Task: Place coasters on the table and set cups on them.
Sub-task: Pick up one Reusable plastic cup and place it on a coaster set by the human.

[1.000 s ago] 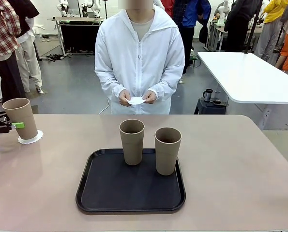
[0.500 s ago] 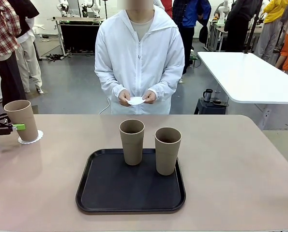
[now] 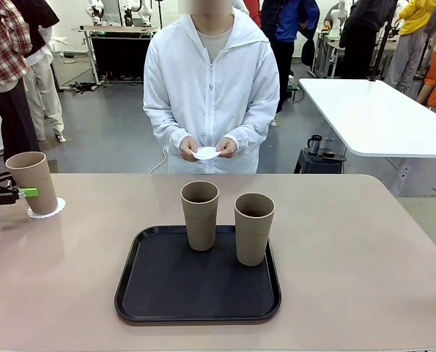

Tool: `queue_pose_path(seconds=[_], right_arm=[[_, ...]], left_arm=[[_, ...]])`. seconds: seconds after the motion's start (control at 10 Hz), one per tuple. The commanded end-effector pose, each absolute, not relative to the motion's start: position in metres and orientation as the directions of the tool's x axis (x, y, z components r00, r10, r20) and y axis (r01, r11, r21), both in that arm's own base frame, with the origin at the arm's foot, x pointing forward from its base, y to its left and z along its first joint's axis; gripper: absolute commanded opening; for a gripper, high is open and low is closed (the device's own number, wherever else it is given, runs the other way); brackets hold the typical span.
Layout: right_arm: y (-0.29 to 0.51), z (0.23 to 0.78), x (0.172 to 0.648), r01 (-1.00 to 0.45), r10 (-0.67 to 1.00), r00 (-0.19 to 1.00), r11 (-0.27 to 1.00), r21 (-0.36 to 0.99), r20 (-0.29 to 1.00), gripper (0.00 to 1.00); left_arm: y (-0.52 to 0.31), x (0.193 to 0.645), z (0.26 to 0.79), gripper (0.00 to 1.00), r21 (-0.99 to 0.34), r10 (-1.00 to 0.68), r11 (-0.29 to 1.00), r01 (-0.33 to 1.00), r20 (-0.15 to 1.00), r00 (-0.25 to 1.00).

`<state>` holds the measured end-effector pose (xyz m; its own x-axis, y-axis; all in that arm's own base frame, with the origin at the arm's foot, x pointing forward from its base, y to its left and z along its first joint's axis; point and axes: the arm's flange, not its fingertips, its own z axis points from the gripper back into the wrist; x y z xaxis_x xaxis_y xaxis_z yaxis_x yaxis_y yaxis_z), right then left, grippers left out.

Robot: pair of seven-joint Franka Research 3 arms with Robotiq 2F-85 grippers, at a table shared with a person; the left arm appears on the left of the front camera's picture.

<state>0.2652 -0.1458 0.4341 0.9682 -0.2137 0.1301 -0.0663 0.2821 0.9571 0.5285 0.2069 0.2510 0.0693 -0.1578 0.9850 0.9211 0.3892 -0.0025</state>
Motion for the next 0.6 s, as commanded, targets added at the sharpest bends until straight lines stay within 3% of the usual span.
queue_pose_path(seconds=[0.0, 0.2, 0.3, 0.5], right_arm=[[-0.1466, 0.4346, 0.2665, -0.078, -0.218, 0.966, 0.266, 0.961, 0.139, 1.00], [-0.1466, 0.4346, 0.2665, -0.078, -0.218, 0.966, 0.266, 0.961, 0.139, 1.00], [-0.1466, 0.4346, 0.2665, -0.078, -0.218, 0.966, 0.266, 0.961, 0.139, 1.00], [-0.1466, 0.4346, 0.2665, -0.078, -0.218, 0.966, 0.266, 0.961, 0.139, 1.00]], left_arm=[[0.2115, 0.5343, 0.2497, 0.87, 0.018, -0.142, 0.389, 0.921, 0.989, 0.041], [0.2109, 0.5347, 0.2464, 0.87, 0.012, -0.142, 0.388, 0.922, 0.989, 0.047], [0.2122, 0.5352, 0.2466, 1.00, 0.006, -0.140, 0.386, 0.923, 0.989, 0.052], [0.2126, 0.5343, 0.2438, 1.00, -0.002, -0.165, 0.380, 0.925, 0.984, 0.070]])
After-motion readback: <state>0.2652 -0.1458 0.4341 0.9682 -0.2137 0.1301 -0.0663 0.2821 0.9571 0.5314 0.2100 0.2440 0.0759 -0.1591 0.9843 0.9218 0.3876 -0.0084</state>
